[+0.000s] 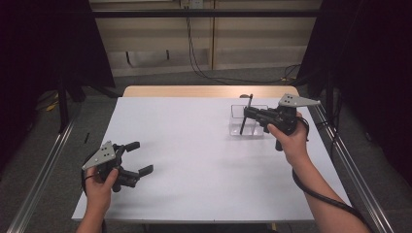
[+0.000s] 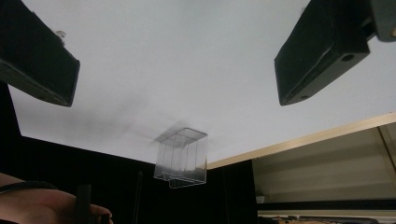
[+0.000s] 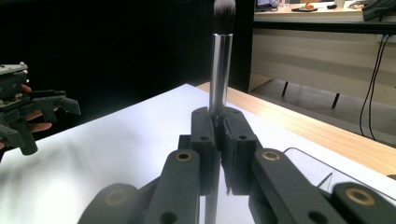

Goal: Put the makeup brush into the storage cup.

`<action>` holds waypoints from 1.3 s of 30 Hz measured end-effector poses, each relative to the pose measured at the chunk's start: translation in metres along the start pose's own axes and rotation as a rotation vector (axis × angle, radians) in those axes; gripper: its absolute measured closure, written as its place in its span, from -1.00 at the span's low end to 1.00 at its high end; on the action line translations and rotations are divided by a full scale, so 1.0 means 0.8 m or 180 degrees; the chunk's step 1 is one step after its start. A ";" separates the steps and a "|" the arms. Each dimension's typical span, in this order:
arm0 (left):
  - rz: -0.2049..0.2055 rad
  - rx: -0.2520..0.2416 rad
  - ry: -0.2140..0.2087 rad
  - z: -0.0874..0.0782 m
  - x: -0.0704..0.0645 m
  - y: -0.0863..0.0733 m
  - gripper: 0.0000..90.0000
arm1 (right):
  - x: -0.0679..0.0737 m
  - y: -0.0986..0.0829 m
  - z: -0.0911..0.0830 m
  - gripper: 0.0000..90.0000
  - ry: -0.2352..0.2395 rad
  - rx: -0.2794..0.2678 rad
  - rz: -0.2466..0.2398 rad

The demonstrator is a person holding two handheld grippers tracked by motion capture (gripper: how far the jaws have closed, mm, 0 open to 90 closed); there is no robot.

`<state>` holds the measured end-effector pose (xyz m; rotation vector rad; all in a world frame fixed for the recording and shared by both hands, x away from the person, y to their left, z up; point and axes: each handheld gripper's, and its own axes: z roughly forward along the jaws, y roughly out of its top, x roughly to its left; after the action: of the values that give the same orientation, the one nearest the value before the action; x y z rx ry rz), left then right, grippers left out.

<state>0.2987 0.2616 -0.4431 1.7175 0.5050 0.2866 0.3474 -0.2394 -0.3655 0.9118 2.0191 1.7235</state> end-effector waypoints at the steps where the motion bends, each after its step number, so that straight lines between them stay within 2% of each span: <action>1: 0.0009 0.0000 0.0008 0.000 0.000 0.000 -1.00 | -0.001 0.000 0.000 0.87 -0.0004 -0.0002 0.0000; 13: 0.0016 0.0017 0.0006 0.001 -0.002 -0.001 -1.00 | -0.012 0.006 0.003 0.87 -0.0071 -0.0038 0.0044; 23: 0.0027 0.0015 -0.0016 0.001 -0.003 -0.002 -1.00 | -0.021 0.017 0.001 0.87 -0.0186 -0.0008 0.0000; 39: 0.0014 0.0043 -0.0018 0.004 -0.003 -0.003 -1.00 | -0.036 0.027 0.000 0.87 -0.0369 -0.0010 0.0032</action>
<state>0.2975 0.2584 -0.4462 1.7324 0.5000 0.2821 0.3743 -0.2574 -0.3489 0.9986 1.9402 1.6388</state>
